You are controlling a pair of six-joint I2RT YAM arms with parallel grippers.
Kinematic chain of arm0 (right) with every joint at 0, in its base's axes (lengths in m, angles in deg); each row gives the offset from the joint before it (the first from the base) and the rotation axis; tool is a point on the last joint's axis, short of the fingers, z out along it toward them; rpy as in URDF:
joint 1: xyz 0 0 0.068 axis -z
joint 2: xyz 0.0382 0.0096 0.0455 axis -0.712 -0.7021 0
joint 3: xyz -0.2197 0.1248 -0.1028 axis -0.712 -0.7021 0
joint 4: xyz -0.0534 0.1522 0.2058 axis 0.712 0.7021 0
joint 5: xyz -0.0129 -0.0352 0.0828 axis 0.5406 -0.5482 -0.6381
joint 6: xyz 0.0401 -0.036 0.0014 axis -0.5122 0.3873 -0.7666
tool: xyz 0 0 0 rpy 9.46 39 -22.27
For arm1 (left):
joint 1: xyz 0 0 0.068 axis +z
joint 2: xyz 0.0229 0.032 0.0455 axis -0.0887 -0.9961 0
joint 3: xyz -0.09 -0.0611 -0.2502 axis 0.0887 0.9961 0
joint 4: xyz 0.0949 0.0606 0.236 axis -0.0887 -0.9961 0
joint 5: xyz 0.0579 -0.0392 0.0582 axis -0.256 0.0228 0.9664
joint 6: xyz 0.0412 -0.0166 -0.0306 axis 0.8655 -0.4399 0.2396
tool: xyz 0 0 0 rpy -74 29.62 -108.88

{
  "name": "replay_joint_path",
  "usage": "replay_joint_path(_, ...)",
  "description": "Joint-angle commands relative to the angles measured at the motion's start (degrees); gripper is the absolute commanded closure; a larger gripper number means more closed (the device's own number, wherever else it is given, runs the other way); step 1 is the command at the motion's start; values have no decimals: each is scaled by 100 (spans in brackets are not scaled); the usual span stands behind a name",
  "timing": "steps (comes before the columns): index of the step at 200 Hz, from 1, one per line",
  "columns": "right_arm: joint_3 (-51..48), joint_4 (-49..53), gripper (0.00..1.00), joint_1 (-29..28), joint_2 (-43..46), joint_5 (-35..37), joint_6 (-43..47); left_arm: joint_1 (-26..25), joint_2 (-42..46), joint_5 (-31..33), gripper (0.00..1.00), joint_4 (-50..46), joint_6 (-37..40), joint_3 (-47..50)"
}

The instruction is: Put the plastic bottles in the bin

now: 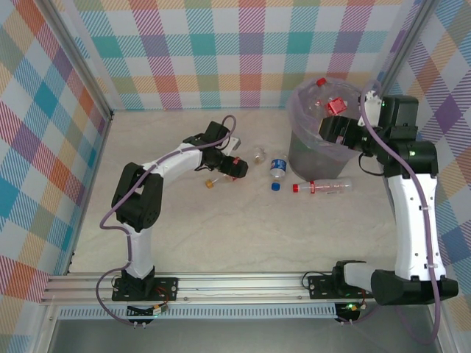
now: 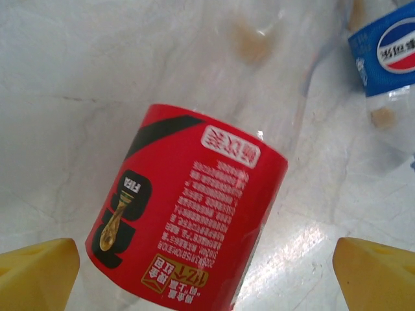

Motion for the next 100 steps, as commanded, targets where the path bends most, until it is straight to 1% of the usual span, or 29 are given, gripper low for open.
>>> replay_joint_path(1, -423, -264, 10, -32, 329, -273, -395, -70, 6, 121, 0, -215, 147, 202)
replay_joint_path(20, -875, -394, 9, -35, 555, -367, -584, -126, 4, 407, 0, -107, 124, 394)
replay_joint_path(49, -1160, -393, 7, -34, 688, -668, -856, -190, 98, 600, 1, 246, 45, 691)
replay_joint_path(63, -1347, -537, 7, -34, 802, -796, -1009, -207, 138, 663, 5, 380, -27, 791)
replay_joint_path(89, -1588, -689, 7, -39, 861, -909, -1232, -207, 203, 759, 18, 582, -159, 895)
replay_joint_path(100, -1646, -729, 7, -41, 889, -1014, -1321, -207, 277, 759, 21, 701, -214, 968)
